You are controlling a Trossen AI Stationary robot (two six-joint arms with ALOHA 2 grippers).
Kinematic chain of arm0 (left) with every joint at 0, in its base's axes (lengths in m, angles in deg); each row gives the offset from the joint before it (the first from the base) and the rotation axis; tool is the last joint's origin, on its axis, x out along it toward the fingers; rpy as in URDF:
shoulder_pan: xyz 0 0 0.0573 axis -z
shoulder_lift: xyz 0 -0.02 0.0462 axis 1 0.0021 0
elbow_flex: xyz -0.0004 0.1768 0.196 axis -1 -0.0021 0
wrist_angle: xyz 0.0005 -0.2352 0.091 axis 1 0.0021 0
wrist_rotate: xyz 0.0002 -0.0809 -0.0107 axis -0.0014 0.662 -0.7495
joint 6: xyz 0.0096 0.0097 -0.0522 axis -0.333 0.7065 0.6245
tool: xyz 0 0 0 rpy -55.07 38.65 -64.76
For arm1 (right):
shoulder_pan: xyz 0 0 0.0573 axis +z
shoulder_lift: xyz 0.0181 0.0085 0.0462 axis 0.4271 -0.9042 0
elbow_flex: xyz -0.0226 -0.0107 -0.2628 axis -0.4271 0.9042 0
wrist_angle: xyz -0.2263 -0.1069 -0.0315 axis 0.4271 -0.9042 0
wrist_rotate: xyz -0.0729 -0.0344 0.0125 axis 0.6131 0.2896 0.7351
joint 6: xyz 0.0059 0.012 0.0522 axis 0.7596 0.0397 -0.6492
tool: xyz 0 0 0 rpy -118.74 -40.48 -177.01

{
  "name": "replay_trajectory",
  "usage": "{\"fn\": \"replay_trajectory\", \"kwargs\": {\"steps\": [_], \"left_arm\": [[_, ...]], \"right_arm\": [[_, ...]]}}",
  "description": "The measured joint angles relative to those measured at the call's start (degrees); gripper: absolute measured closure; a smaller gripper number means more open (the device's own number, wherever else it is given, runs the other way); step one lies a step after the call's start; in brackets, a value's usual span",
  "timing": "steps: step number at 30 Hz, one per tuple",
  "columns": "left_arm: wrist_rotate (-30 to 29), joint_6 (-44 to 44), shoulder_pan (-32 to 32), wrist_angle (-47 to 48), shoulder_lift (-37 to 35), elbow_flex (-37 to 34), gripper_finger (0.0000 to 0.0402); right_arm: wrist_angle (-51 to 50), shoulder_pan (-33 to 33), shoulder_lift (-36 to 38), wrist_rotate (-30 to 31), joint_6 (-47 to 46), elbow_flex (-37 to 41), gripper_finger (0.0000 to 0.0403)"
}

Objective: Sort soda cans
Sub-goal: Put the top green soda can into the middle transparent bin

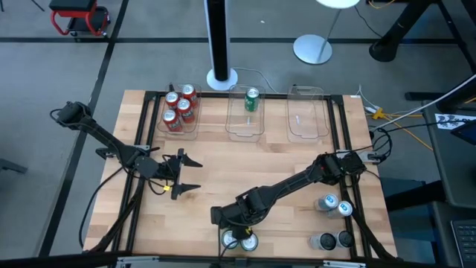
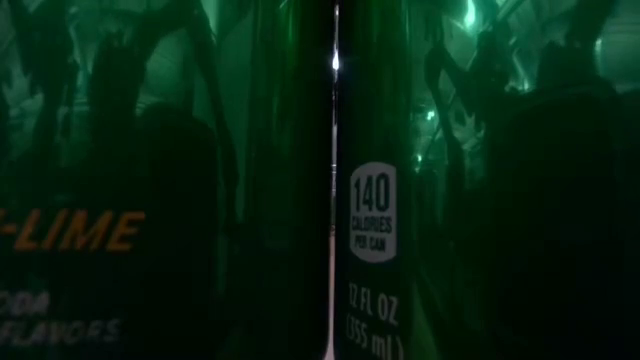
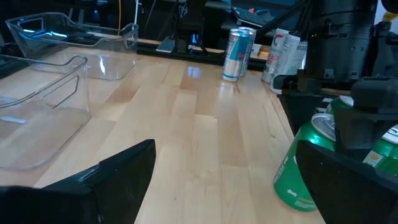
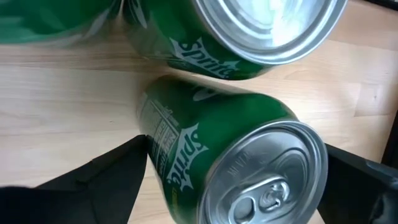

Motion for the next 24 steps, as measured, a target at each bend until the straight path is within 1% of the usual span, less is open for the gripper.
{"fn": "replay_trajectory", "kwargs": {"steps": [4,10,15,17,24], "left_arm": [[0.00,0.00,0.00,0.00,0.00,0.00,0.0027],[0.00,0.00,0.00,0.00,-0.02,0.00,0.0027],[0.00,0.00,0.00,0.00,-0.02,0.00,0.0027],[0.00,-0.01,0.00,0.00,-0.02,0.00,0.0027],[0.00,-0.02,0.00,0.00,-0.07,0.00,0.0027]], "right_arm": [[-0.09,0.00,-0.07,0.49,-0.03,-0.20,0.0027],[-1.35,0.00,-0.40,0.67,-0.01,-2.43,0.0074],[-3.41,0.00,-0.70,2.32,-0.19,-4.75,0.0077],[-4.87,0.00,-0.77,3.69,-0.26,-5.65,0.0083],[-9.84,-0.04,-0.77,9.28,-0.45,-9.58,0.0083]]}}
